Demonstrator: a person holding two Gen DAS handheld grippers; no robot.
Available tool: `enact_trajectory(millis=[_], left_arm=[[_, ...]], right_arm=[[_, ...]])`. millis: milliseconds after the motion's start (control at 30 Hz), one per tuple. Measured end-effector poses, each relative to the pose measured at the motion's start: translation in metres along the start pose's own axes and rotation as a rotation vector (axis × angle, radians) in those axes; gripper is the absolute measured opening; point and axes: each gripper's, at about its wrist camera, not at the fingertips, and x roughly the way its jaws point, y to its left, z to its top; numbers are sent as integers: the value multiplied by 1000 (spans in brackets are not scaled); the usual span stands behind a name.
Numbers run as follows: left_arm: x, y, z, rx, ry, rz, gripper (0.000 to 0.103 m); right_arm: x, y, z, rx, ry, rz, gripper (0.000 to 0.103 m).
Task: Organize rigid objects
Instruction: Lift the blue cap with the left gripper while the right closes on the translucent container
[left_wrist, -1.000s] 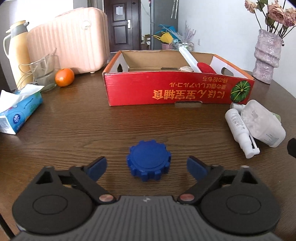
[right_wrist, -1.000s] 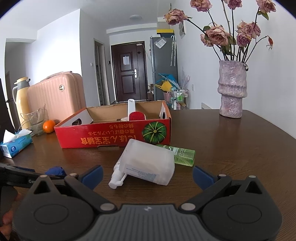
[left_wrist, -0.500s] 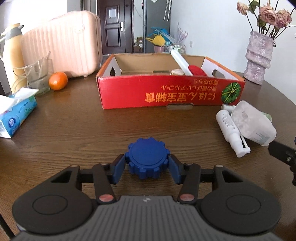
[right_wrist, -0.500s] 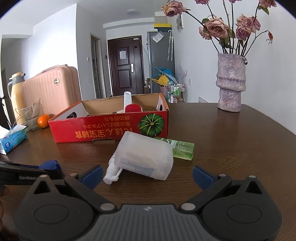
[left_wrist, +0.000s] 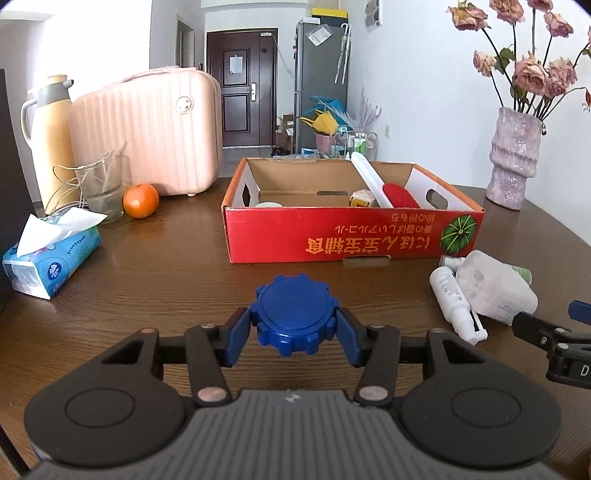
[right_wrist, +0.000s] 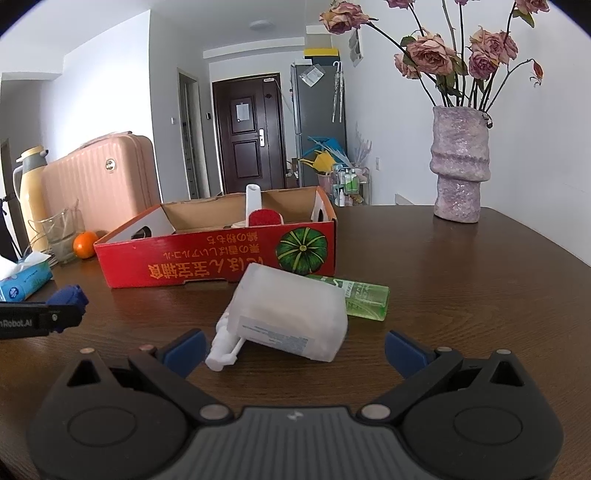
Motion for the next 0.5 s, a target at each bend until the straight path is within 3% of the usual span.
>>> enact_trajectory(millis=[500], left_arm=[[-8, -1, -2, 12, -20, -18, 52]], right_arm=[[33, 5, 28, 34, 68, 11, 103]])
